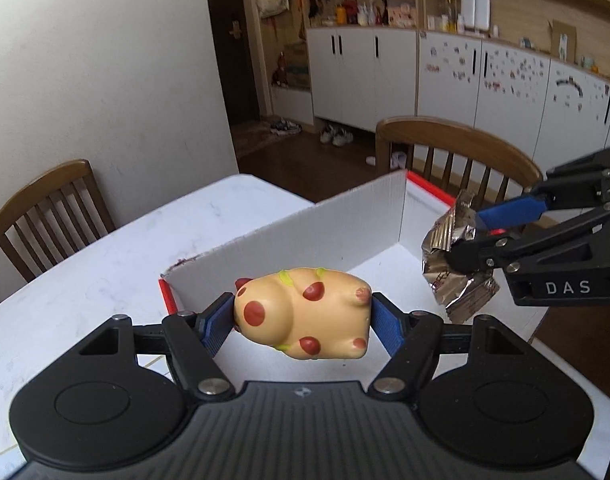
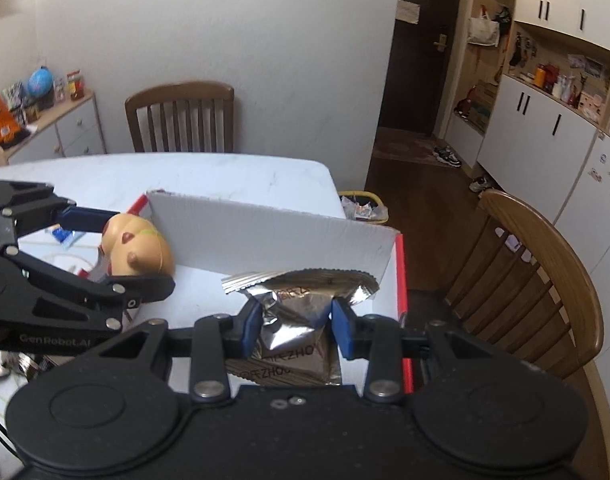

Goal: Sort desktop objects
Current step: 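Carry the yellow toy and silver foil bag with both tools over the red shoebox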

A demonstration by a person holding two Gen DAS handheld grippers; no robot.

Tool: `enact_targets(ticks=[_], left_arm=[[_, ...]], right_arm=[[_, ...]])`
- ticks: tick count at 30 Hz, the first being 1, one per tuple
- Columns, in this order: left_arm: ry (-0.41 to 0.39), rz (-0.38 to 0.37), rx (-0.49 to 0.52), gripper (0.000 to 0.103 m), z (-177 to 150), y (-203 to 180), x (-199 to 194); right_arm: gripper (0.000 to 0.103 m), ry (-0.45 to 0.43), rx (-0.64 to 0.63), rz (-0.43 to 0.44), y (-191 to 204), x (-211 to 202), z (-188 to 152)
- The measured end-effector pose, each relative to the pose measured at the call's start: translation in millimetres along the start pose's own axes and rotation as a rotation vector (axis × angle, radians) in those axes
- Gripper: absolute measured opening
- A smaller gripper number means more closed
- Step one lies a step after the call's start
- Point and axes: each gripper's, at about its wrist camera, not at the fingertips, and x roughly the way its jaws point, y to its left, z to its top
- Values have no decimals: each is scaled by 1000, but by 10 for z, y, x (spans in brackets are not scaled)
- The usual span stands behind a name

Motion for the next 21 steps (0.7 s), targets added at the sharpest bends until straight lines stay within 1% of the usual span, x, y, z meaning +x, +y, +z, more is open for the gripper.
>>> enact_targets(ticks=[5, 10, 16, 21], left_arm=[[72, -21, 18, 73, 30, -22, 182], [149, -22, 26, 73, 82, -27, 403], [227, -33, 27, 72, 88, 8, 624], [298, -42, 48, 73, 71, -21, 804]], right_arm=[[37, 94, -28, 35, -39, 218, 28], [37, 162, -76, 52, -31, 429, 25], [37, 195, -134, 74, -26, 554, -24], [37, 237, -166, 104, -23, 664, -73]])
